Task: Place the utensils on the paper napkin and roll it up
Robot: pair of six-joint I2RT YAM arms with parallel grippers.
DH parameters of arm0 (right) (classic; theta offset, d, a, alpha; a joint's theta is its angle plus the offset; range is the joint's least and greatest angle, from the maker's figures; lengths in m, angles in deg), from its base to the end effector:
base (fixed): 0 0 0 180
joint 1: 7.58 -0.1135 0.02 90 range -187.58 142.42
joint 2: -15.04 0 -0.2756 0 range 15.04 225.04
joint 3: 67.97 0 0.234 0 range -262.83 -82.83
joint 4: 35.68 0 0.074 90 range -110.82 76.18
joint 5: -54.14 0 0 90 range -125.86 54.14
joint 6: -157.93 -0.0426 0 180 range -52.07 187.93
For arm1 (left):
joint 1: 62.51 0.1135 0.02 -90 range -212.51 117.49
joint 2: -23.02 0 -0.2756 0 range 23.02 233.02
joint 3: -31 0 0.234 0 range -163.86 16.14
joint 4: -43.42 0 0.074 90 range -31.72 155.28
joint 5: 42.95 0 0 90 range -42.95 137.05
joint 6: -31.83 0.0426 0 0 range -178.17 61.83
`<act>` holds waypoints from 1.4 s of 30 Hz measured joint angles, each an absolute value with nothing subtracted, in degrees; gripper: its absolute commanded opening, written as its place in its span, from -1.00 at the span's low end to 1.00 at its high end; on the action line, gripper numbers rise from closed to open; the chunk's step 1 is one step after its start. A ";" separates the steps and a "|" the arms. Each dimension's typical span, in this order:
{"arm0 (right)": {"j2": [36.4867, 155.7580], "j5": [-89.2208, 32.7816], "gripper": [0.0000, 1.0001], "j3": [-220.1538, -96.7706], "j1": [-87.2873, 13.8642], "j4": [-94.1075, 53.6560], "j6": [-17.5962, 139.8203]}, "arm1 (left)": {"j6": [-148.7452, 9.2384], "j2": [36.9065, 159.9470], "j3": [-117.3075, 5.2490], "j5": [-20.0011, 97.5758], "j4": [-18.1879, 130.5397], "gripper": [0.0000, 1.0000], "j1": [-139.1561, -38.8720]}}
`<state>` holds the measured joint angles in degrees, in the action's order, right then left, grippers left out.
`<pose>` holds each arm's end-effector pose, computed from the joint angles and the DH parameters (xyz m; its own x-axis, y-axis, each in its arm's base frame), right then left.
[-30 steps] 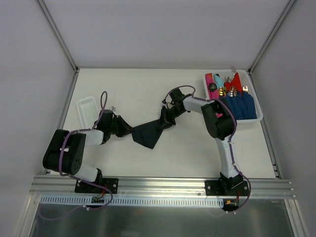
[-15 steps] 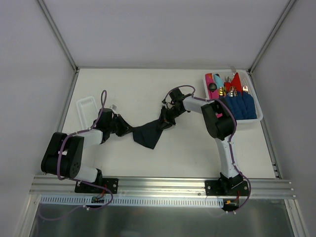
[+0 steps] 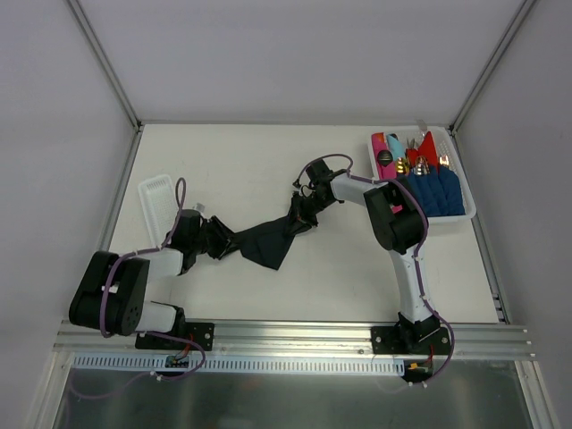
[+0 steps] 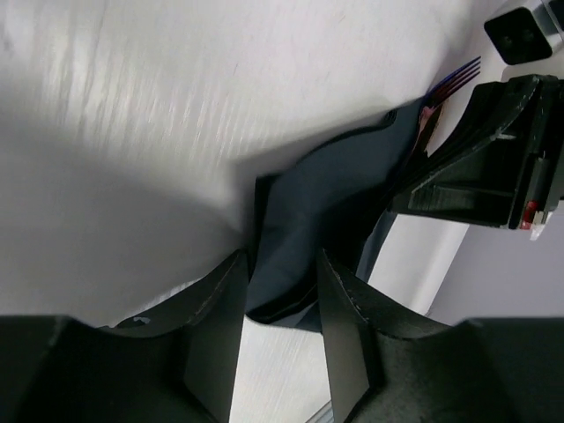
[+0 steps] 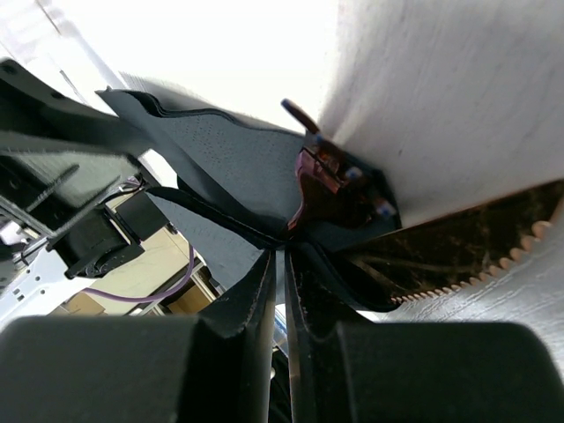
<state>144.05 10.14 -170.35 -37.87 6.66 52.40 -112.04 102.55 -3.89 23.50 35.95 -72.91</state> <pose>0.3643 0.2483 0.1261 -0.9300 -0.3279 -0.1660 -0.3365 0.5785 0.7430 0.2197 -0.0576 0.1518 -0.7370 -0.6175 -0.2749 -0.1978 0.5858 -0.7859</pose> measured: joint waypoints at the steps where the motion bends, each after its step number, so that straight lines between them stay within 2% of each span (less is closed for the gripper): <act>1: 144.05 10.07 -0.76 -170.35 -37.89 6.69 52.40 | -113.13 101.08 -2.30 23.59 34.86 -0.22 -72.91; 6: 144.05 10.01 -0.77 -170.38 -37.91 6.71 52.40 | -116.65 95.90 2.97 24.11 32.63 -0.15 -72.91; 10: 144.05 9.98 -0.77 -170.38 -38.06 6.73 52.40 | -118.40 96.34 3.65 24.39 31.21 -0.15 -72.95; 28: 144.12 9.72 -0.78 -170.62 -38.11 7.10 52.46 | -126.16 118.55 1.14 19.98 3.32 -0.13 -73.08; 42: 144.12 9.68 -0.79 -170.64 -38.13 7.17 52.62 | -126.36 128.49 -8.72 18.21 0.35 -0.11 -73.41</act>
